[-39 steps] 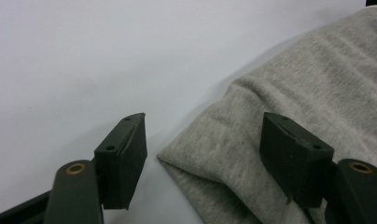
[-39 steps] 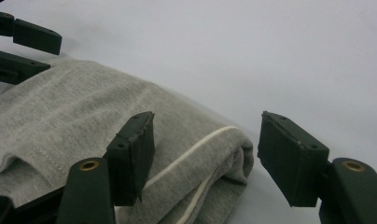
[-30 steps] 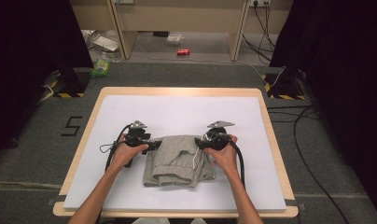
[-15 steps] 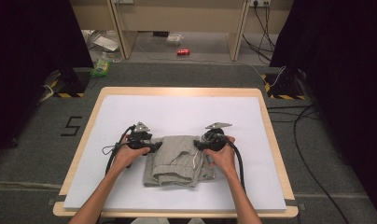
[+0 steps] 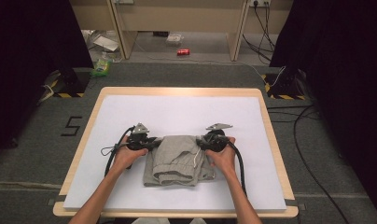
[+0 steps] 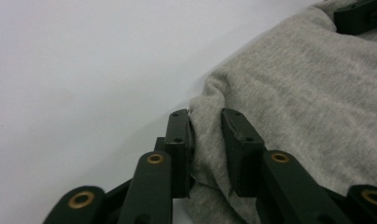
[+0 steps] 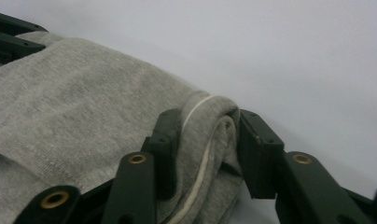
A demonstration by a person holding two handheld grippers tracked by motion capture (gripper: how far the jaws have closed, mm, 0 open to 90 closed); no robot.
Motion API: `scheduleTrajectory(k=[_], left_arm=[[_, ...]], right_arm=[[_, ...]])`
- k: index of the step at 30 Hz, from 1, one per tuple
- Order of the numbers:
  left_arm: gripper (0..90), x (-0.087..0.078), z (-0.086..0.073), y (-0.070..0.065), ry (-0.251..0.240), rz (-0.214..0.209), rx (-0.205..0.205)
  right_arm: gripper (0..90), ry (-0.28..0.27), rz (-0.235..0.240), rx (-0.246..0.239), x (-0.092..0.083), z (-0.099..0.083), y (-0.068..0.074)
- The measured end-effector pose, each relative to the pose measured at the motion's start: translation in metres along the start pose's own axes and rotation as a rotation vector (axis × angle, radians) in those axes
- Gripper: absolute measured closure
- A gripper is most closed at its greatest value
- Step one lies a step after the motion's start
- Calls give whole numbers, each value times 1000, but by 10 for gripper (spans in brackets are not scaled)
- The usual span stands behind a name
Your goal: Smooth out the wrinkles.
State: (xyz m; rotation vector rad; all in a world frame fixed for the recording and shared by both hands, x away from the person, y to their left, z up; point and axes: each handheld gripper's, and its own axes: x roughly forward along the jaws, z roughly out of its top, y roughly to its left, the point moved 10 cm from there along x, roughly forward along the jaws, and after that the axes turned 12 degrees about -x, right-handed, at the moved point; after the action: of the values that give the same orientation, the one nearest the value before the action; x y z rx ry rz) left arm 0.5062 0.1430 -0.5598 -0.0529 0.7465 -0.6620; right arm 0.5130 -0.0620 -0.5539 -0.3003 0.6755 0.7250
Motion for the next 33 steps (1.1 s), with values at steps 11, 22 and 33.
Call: scheduleTrajectory(k=[11,22,33], left_arm=[[785,7,10,6,-22,16,-2],[782,17,37,27,-18,59,-3],[780,26,54,41,-3,86,1]], right_arm=[[715,-33,-33,-24,-2,9,-6],[715,-43,-60,-8,12,37,-26],[715,-35,-88,8,29,48,-40]])
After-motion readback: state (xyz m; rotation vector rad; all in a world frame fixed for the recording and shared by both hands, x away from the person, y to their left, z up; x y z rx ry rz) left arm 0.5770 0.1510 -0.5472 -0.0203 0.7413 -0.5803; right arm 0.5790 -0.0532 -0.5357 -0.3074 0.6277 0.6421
